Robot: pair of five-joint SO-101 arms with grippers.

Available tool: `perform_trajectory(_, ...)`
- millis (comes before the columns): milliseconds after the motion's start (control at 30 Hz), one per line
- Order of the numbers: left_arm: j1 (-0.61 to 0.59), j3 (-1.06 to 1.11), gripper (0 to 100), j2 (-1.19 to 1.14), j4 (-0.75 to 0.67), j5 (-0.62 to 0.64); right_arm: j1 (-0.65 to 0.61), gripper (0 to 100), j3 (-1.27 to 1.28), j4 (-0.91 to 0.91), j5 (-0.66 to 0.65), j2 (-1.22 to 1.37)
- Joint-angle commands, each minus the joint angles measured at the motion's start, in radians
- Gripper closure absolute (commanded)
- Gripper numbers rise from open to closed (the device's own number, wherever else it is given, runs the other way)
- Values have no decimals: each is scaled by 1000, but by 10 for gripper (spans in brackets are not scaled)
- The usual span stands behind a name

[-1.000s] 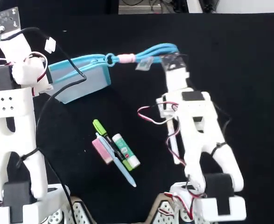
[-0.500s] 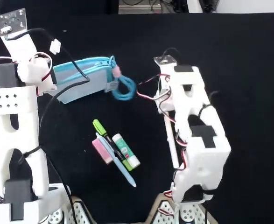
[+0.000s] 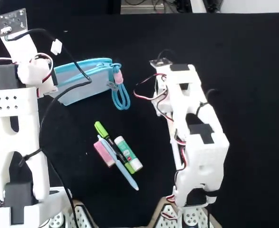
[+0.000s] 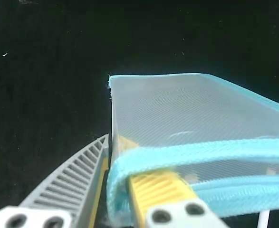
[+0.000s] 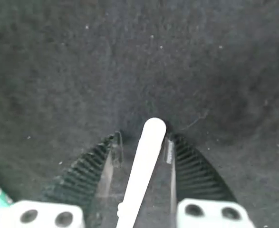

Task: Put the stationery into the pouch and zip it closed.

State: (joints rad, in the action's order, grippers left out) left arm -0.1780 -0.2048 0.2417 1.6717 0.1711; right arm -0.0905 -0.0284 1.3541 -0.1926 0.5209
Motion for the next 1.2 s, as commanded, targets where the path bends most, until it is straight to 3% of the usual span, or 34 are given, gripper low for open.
perform_trajectory(0,2,19,970,-9,0,-2,-6,864,-39,-21,-8,21)
perform_trajectory(100,2,19,970,-9,0,-5,-3,992,-36,-17,-5,38)
perform_trajectory(267,2,19,970,-9,0,-5,61,988,-36,23,-2,-50)
perform_trajectory(433,8,27,970,-9,2,-3,77,988,-42,153,-9,-369)
perform_trajectory(667,12,81,970,58,-9,-3,-71,988,-71,216,-2,-946)
perform_trajectory(800,13,150,970,192,-31,-3,-187,988,-33,133,54,-1233)
perform_trajectory(933,12,334,970,307,-157,-3,-341,988,105,-3,94,-1465)
perform_trajectory(1167,12,501,970,439,-249,-2,-520,988,552,-466,97,-1807)
